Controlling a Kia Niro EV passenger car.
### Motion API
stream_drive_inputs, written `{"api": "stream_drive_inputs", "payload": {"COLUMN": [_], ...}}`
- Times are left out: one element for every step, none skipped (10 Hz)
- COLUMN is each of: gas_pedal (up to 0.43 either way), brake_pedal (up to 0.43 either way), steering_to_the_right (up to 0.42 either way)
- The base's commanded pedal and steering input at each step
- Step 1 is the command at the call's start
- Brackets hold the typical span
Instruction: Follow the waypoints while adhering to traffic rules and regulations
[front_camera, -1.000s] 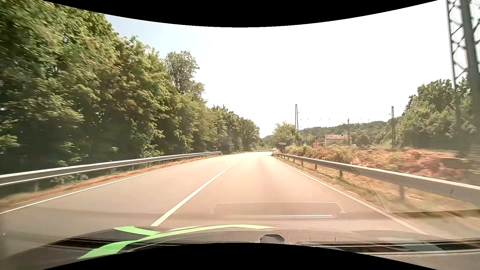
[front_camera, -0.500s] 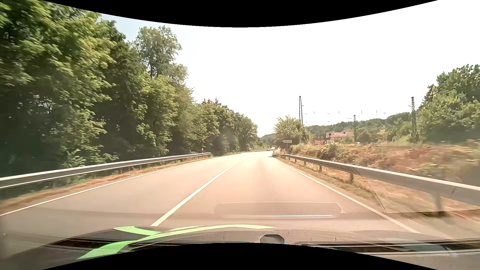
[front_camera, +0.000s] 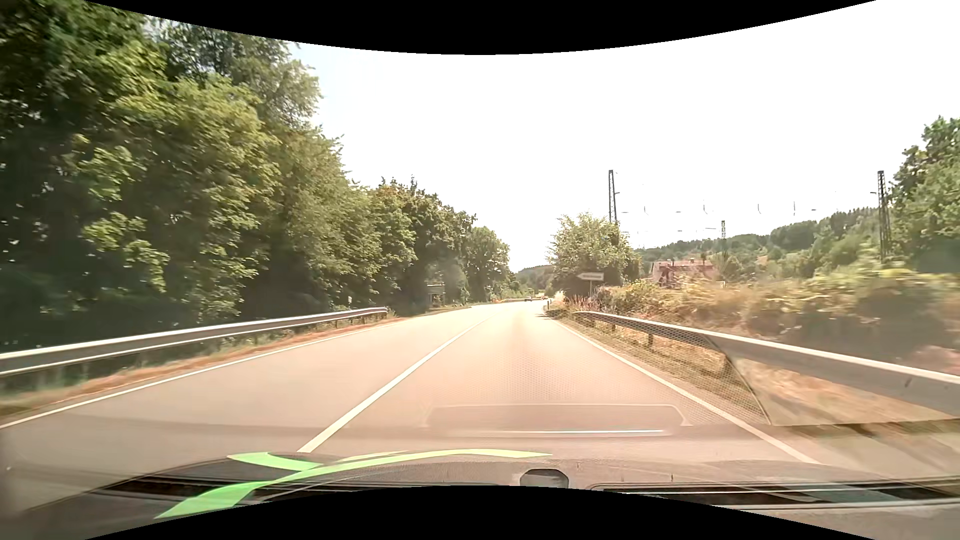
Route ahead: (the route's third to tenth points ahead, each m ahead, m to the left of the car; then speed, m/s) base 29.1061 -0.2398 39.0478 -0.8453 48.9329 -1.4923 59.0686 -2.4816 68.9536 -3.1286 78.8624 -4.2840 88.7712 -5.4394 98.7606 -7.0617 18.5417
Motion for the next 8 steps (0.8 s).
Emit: {"api": "stream_drive_inputs", "payload": {"gas_pedal": [0.189,0.209,0.22,0.24,0.248,0.26,0.26,0.26], "brake_pedal": [0.0,0.0,0.0,0.0,0.0,0.0,0.0,0.0], "steering_to_the_right": [0.005,0.005,0.005,0.005,0.005,0.005,0.005,0.005]}}
